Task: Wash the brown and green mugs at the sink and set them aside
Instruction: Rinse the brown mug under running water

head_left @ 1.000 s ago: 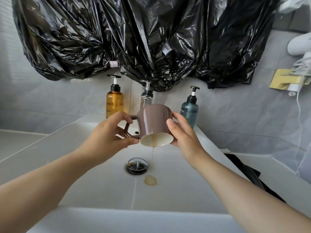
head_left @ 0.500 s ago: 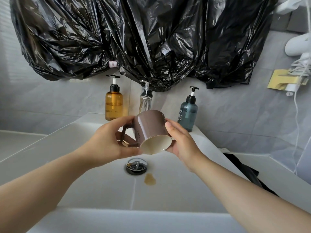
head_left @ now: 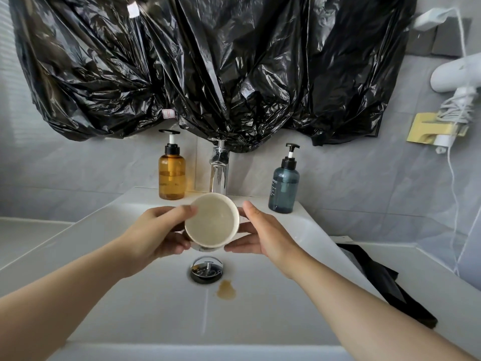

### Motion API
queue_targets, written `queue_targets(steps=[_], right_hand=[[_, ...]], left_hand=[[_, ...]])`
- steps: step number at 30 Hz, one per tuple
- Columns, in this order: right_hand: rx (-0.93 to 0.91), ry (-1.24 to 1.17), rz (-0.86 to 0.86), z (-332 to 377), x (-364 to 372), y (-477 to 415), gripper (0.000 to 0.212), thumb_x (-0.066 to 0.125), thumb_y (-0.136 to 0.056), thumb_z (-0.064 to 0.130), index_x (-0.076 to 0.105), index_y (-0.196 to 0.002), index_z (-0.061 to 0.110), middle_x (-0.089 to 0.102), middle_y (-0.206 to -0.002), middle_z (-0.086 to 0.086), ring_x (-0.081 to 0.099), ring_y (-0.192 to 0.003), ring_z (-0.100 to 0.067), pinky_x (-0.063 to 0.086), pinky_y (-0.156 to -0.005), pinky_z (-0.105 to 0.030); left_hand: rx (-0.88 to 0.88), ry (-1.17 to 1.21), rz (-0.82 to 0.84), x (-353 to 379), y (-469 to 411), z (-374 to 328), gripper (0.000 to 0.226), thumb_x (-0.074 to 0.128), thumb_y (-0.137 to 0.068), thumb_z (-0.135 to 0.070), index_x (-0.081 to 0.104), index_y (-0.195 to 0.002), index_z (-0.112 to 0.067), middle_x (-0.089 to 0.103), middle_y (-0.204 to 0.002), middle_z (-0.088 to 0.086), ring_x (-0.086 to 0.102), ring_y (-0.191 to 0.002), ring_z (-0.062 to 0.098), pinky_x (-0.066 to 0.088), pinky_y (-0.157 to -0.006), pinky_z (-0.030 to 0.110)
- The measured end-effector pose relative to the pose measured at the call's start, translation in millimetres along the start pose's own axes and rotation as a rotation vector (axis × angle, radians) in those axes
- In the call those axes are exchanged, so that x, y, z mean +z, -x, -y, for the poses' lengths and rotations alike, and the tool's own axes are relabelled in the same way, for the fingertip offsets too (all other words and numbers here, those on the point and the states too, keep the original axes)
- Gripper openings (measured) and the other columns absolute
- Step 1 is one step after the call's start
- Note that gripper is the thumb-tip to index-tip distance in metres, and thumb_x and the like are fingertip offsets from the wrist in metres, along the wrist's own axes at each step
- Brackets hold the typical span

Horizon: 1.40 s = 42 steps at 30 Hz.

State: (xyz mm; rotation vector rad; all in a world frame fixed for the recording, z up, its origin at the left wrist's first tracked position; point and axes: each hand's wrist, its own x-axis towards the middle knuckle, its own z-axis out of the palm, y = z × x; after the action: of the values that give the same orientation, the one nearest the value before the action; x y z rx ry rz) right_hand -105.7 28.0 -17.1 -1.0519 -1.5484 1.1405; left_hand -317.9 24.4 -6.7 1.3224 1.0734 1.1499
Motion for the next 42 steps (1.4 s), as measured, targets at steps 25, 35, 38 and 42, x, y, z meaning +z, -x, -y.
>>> queue_targets(steps=[25,35,38,42], right_hand=[[-0.383,0.441,-0.572,53.7,8.0,-69.3,0.016,0.054,-0.093,0.022,0.070,-0.092,0.025,0.069,-0.090,0.013,0.061,-0.093,-0.004,0.043,-0.078,-0.011],[-0.282,0.240,-0.430,81.8,23.2,-106.7,0.023,0.058,-0.093,0.010,0.071,-0.102,-0.007,0.066,-0.112,-0.023,0.064,-0.079,-0.004,0.047,-0.055,-0.006],[-0.230,0.122,-0.408,92.5,22.1,-115.7,0.020,0.060,-0.092,0.013,0.071,-0.105,0.002,0.066,-0.117,-0.020,0.065,-0.099,-0.016,0.054,-0.091,-0.024],[-0.185,0.124,-0.404,105.1,18.4,-127.3,0.032,0.060,-0.090,0.017,0.067,-0.119,0.004,0.066,-0.121,-0.011,0.058,-0.118,-0.027,0.040,-0.109,-0.044]], left_hand=[[-0.185,0.159,-0.151,-6.4,-78.3,0.7,0.036,0.068,-0.083,-0.050,0.059,-0.100,-0.019,0.060,-0.095,0.004,0.063,-0.060,0.018,0.052,-0.043,0.019],[-0.204,0.166,-0.177,-5.4,-80.9,4.0,0.046,0.068,-0.081,-0.055,0.060,-0.108,-0.018,0.062,-0.102,0.006,0.063,-0.053,0.017,0.054,-0.045,0.021],[-0.199,0.165,-0.171,-1.7,-80.5,2.8,0.046,0.068,-0.081,-0.055,0.060,-0.106,-0.018,0.062,-0.101,0.007,0.063,-0.053,0.017,0.053,-0.045,0.021],[-0.192,0.162,-0.148,1.4,-77.0,2.3,0.040,0.067,-0.083,-0.053,0.060,-0.100,-0.017,0.062,-0.096,0.006,0.062,-0.055,0.018,0.051,-0.043,0.020]])
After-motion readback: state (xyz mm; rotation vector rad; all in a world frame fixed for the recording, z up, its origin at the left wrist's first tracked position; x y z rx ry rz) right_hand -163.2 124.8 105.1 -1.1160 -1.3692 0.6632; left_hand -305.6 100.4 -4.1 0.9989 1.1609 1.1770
